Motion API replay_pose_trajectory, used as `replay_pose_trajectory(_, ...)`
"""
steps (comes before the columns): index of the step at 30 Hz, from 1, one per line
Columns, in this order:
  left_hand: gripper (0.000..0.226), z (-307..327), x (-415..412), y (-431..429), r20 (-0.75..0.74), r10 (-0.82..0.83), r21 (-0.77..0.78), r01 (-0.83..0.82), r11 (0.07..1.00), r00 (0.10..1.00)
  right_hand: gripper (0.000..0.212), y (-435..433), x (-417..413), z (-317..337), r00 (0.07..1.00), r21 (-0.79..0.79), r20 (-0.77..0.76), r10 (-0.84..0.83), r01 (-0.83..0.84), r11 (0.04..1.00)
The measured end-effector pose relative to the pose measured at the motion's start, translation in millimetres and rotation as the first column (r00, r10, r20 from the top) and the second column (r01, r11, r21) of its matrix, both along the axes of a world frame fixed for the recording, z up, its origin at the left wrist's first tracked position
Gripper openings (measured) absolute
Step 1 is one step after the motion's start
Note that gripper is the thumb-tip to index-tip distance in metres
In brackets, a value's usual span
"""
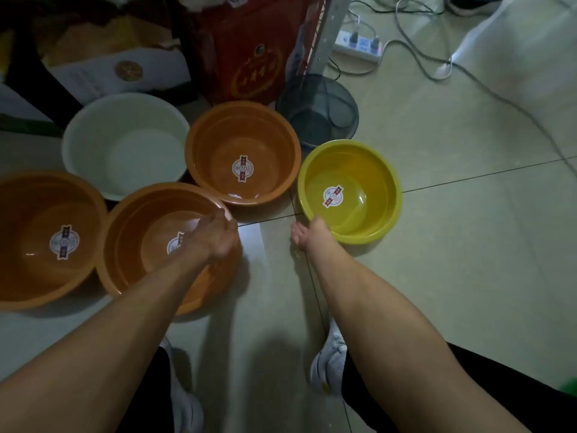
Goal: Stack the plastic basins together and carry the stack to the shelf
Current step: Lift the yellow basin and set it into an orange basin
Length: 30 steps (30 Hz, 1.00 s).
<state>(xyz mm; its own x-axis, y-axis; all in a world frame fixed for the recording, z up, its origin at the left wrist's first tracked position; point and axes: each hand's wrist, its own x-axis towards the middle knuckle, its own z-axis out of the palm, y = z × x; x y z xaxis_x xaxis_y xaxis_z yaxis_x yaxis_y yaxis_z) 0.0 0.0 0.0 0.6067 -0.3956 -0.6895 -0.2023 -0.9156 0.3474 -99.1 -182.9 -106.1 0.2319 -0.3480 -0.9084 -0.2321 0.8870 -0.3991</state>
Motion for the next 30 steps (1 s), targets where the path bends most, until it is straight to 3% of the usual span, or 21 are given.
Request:
replay_pose_trajectory(1,0.057,-5,-1,2,-0.015,0.002,-0.006,-0.003,1.0,1.0,0.057,-2,1,-2,0.999,-0.027,-0.022,-0.025,0.024,0.999)
replay_pose_trajectory(3,0.055,-19,-1,5,-0.033,0.02,-0.009,-0.02,1.0,0.999,0.059,-14,2,-10,0.956,0.04,-0.105,-0.274,0.28,0.959)
replay_pose_trajectory(4,0.054,-22,-2,6,-0.045,0.026,0.0,-0.026,1.0,0.999,0.057,-17,6,-11,0.896,0.097,-0.113,-0.429,0.439,0.893)
replay_pose_trajectory(6,0.051,-27,-2,5,-0.054,0.045,0.001,-0.045,0.999,0.998,0.05,-16,5,-7,0.874,0.035,-0.138,-0.465,0.474,0.88)
replay_pose_trajectory(7,0.052,-28,-2,5,-0.052,0.055,0.004,-0.055,0.998,0.997,0.044,-15,2,-1,0.922,-0.073,-0.203,-0.33,0.322,0.944)
replay_pose_trajectory(8,0.053,-29,-2,5,-0.052,0.048,0.019,-0.047,0.999,0.997,0.038,-14,-1,3,0.906,-0.145,-0.176,-0.384,0.362,0.921)
replay_pose_trajectory(10,0.053,-35,1,2,-0.064,0.044,0.026,-0.042,0.999,0.997,0.037,-17,0,-2,0.771,-0.09,-0.11,-0.627,0.621,0.779)
replay_pose_trajectory(12,0.053,-37,1,-2,-0.063,0.029,0.019,-0.028,0.999,0.998,0.045,-20,4,13,0.756,-0.099,-0.153,-0.637,0.63,0.771)
replay_pose_trajectory(15,0.054,-27,0,-5,-0.075,0.055,0.009,-0.054,0.998,0.996,0.039,-21,5,28,0.796,-0.196,-0.133,-0.591,0.563,0.803)
replay_pose_trajectory(18,0.057,-12,-2,-4,-0.081,0.103,0.009,-0.102,0.995,0.991,0.007,-17,-2,45,0.831,-0.247,-0.151,-0.536,0.493,0.834)
replay_pose_trajectory(21,0.058,0,4,1,-0.135,0.211,-0.051,-0.219,0.974,0.968,0.03,-4,7,55,0.903,-0.339,-0.166,-0.397,0.326,0.883)
replay_pose_trajectory(24,0.061,15,11,3,-0.186,0.33,-0.128,-0.355,0.926,0.926,0.021,11,17,58,0.951,-0.406,-0.074,-0.299,0.245,0.881)
replay_pose_trajectory(27,0.059,31,21,8,-0.181,0.484,-0.178,-0.512,0.84,0.856,0.017,30,28,56,0.994,-0.496,-0.057,-0.094,0.053,0.867)
replay_pose_trajectory(30,0.058,8,41,32,-0.18,0.59,-0.221,-0.617,0.755,0.787,0.015,46,33,50,0.987,-0.558,-0.091,0.129,-0.158,0.815)
